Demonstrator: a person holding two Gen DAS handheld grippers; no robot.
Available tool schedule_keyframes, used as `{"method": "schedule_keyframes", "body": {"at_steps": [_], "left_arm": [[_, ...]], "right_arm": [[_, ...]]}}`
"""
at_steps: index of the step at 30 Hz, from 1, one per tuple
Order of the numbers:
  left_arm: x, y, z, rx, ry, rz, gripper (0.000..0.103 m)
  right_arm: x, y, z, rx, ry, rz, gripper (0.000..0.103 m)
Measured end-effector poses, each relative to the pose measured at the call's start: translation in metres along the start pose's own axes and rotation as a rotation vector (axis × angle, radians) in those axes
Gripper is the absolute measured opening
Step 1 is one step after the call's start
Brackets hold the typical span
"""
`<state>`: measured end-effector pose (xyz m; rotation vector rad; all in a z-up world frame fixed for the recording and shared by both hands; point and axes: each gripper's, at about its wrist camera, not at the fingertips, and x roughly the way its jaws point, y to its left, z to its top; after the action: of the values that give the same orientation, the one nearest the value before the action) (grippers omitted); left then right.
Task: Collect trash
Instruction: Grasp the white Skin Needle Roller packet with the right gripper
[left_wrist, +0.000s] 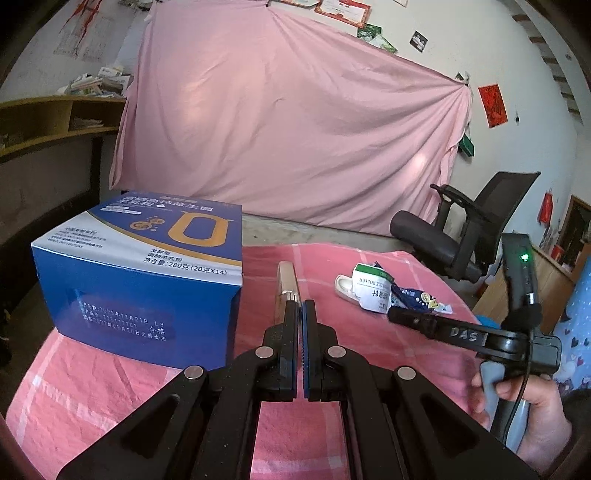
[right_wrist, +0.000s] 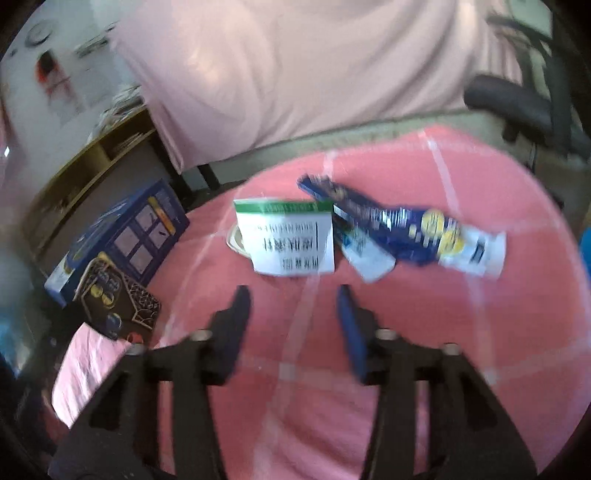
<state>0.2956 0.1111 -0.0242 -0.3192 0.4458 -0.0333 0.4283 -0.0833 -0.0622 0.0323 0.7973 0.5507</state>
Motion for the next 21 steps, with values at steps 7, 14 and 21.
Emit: {"method": "schedule_keyframes", "body": {"at_steps": [7,14,21], "left_arm": [[0.009,-0.002,0.008,0.001,-0.003,-0.022,0.000],[0.011,0.003,0.011,-0.013,-0.002,-0.032,0.000],[0.009,0.004,0.010,-0.012,-0.006,-0.030,0.000]], "right_arm": [[0.020,0.000,0.042,-0.151,-0.011,0.096,0.077],[0.045,0.009,0.055,-0.330,0.107,0.156,0.076],[0.026,0.019,0.024,-0.457,0.159,0.123,0.061]]}}
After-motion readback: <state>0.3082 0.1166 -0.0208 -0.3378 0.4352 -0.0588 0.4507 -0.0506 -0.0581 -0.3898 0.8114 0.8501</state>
